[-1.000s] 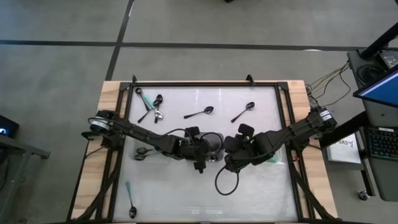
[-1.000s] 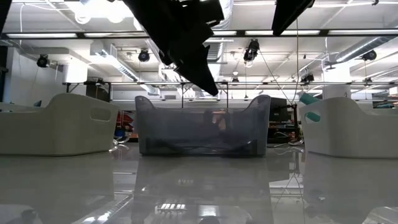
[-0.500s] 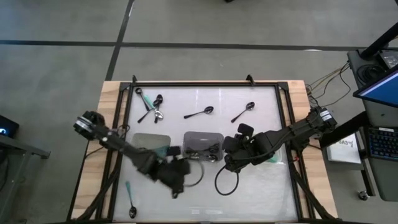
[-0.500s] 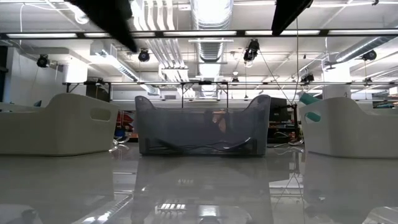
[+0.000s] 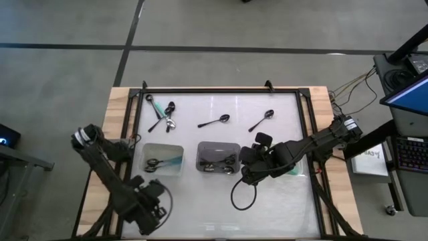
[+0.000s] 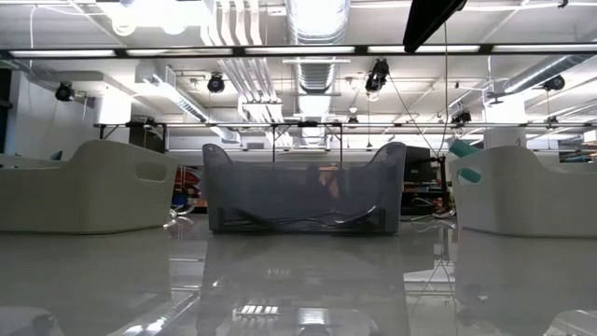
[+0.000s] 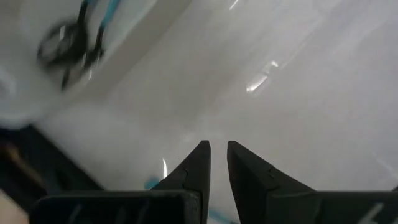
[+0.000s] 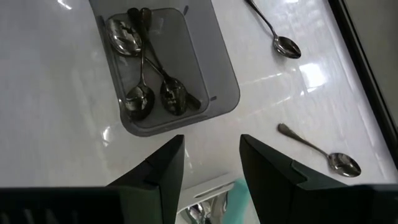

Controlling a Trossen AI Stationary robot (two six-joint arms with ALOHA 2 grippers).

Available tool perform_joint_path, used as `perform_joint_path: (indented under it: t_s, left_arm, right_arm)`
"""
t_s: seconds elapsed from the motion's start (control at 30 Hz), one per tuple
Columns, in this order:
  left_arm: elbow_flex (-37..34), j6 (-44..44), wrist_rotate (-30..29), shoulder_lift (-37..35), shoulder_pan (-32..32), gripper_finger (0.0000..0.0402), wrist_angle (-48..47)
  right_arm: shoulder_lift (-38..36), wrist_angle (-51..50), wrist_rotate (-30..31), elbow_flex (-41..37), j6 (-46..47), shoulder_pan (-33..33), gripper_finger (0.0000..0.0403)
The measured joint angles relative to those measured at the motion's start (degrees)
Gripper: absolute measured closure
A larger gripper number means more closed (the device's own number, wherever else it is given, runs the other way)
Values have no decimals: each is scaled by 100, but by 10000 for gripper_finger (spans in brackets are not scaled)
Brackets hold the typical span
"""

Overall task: Sort silverware by color (type)
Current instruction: Put the blue spoon into the gray bin

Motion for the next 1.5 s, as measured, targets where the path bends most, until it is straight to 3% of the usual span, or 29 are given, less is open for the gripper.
perform_joint_path:
  t_s: [0.2,0.37,0.5,0.63,0.9,1.5]
  left_arm:
    - [-119,-1259,580,-7,-295,355,-64]
    - [-486,-1678,1441,-7,-296,333,298]
    - [-757,-1906,1739,-7,-307,311,1013]
    - [-949,-2398,1750,-2,-318,288,1577]
    - [-939,-3928,1766,131,-628,276,1742]
    - [-926,-3906,1921,921,-778,282,2187]
  right_arm:
    - [0,-2,7,0,-198,0,255]
    - [0,-11,7,0,-428,0,255]
    - [0,-42,5,0,-711,0,255]
    - [0,-45,4,0,-920,0,255]
    - [0,-45,7,0,-1132,0,255]
    - [0,-24,11,-2,-1373,0,255]
